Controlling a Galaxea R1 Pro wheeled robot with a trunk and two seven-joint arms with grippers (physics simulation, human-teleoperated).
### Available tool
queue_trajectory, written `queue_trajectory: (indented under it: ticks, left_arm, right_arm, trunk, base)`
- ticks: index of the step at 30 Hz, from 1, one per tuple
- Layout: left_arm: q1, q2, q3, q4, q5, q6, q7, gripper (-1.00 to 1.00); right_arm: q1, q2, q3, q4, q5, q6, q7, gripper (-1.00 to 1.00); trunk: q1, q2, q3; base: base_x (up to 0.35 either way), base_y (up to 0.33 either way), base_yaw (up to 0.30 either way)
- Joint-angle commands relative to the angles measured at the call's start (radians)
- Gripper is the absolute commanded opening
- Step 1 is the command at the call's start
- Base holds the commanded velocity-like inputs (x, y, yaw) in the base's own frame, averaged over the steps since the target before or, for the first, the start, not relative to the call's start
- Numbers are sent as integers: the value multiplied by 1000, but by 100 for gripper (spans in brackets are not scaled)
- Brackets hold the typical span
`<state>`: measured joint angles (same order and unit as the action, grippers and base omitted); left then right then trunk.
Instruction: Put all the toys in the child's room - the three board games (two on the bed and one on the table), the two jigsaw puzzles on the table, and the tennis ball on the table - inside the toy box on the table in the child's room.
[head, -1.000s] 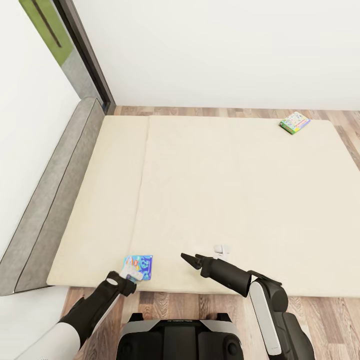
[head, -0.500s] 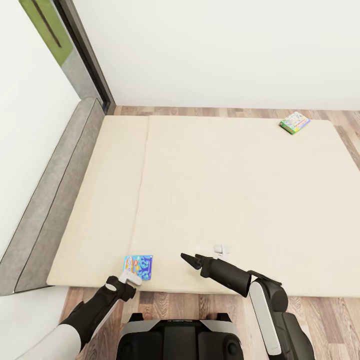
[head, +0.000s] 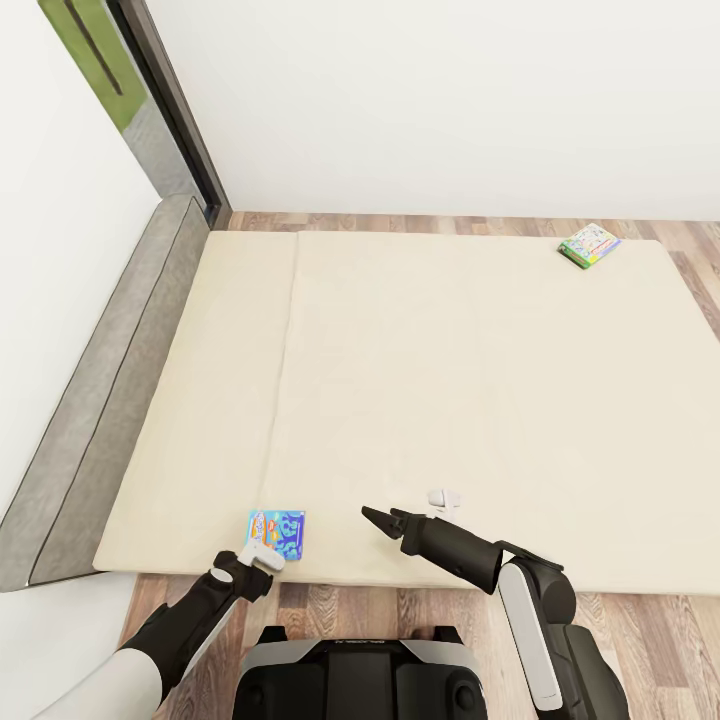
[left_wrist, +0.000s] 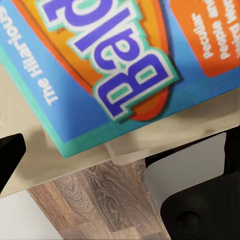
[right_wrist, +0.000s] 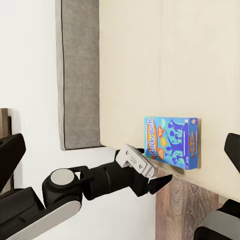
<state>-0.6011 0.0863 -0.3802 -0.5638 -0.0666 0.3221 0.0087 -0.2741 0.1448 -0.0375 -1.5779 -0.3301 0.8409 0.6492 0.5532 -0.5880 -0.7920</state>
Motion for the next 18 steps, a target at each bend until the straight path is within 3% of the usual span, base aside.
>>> queue_trajectory:
  ticks: [1, 18]
  left_arm:
    - [0, 1, -6, -2, -7, 5, 1, 100]
    - [0, 1, -7, -5, -9, 4, 44, 100]
  right_arm:
    - [0, 1, -2, 0, 0, 6, 4, 100]
    - [0, 2, -1, 0, 0, 6, 4, 100]
  trunk:
    - [0, -1, -1]
    - [0, -1, -1]
  base:
    - [0, 0, 0]
    - [0, 0, 0]
